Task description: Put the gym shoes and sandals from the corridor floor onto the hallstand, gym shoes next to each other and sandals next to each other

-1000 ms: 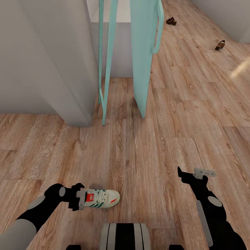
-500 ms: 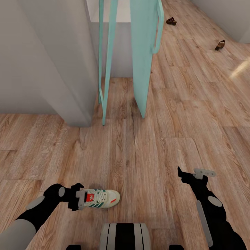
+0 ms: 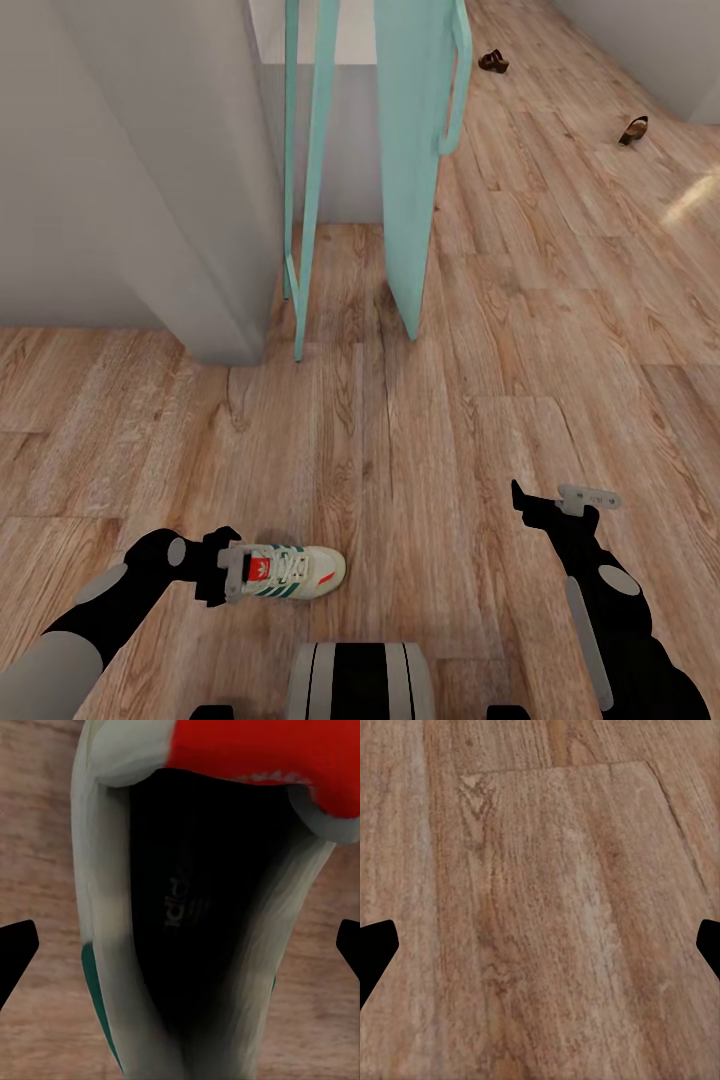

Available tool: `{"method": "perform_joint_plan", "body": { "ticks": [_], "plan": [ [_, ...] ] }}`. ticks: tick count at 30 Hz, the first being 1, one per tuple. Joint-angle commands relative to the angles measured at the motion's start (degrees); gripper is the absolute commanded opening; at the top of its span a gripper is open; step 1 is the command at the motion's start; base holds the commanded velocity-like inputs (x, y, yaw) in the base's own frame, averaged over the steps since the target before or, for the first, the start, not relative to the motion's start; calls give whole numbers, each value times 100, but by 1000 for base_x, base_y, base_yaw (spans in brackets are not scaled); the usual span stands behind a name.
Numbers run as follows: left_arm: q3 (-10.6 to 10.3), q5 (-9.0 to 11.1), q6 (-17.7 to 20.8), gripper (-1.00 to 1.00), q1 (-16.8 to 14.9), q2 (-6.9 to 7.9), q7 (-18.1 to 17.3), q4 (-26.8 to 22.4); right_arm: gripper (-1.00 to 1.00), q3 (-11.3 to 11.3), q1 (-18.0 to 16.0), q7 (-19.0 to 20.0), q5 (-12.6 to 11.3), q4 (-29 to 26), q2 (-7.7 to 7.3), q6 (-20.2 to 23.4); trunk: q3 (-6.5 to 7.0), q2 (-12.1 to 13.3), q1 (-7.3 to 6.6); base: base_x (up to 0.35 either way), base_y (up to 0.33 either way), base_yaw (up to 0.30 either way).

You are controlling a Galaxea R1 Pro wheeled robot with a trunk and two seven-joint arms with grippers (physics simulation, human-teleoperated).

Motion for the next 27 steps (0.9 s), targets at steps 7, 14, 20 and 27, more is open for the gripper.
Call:
{"method": "perform_joint_plan", "body": {
  "ticks": [7,14,20,27],
  "plan": [
    [15,-31,-14,100,-2,4,12,-9,100,0,-2,5,5,-8,0,33,-92,-7,9,0,0,0],
    [20,-31,-14,100,-2,4,14,-9,100,-1,-2,5,5,-8,0,33,-203,-13,22,0,0,0],
    [21,-31,-14,100,-2,4,14,-9,100,-2,-2,5,5,-8,0,33,-203,-13,22,0,0,0],
    [21,-31,-14,100,-2,4,14,-9,100,-2,-2,5,5,-8,0,33,-203,-13,22,0,0,0]
  ]
}}
